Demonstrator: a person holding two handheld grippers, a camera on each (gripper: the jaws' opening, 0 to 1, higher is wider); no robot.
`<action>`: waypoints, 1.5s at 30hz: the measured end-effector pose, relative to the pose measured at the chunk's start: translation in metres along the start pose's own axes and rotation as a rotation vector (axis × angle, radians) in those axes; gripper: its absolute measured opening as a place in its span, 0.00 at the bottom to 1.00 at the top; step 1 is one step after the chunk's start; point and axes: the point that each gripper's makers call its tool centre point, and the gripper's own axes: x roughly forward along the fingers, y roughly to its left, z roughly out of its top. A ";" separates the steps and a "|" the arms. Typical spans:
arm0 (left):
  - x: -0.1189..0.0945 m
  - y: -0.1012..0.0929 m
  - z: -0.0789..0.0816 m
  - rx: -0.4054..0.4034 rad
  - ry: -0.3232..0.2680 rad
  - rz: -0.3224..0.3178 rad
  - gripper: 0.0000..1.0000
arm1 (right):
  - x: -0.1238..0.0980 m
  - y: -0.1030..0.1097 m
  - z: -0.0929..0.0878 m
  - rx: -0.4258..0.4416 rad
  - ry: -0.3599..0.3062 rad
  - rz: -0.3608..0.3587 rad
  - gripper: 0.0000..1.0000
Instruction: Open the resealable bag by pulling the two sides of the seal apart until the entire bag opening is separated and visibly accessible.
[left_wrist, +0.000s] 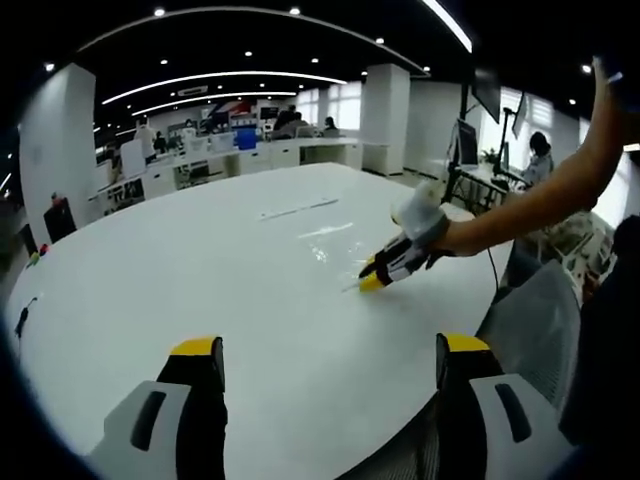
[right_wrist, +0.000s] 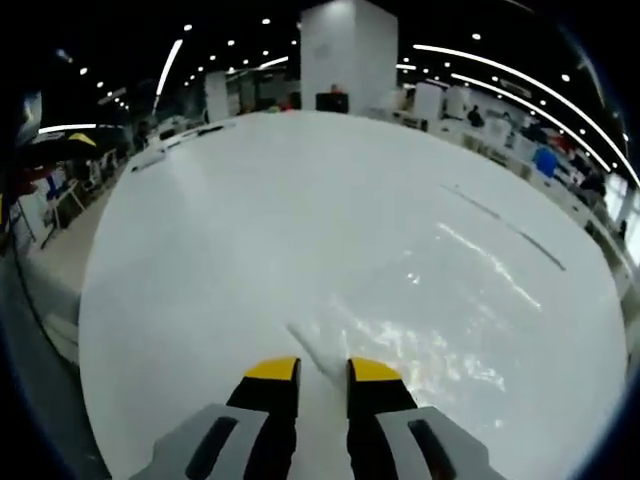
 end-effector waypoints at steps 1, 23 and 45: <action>0.000 0.000 -0.001 0.005 0.006 -0.002 0.85 | 0.000 -0.001 0.000 -0.003 -0.001 -0.006 0.11; 0.003 -0.002 -0.003 0.006 0.013 -0.010 0.84 | -0.006 0.006 0.000 -0.222 0.019 0.066 0.00; 0.009 -0.013 -0.006 0.049 0.028 -0.051 0.83 | -0.032 0.038 0.007 -0.282 0.006 0.207 0.00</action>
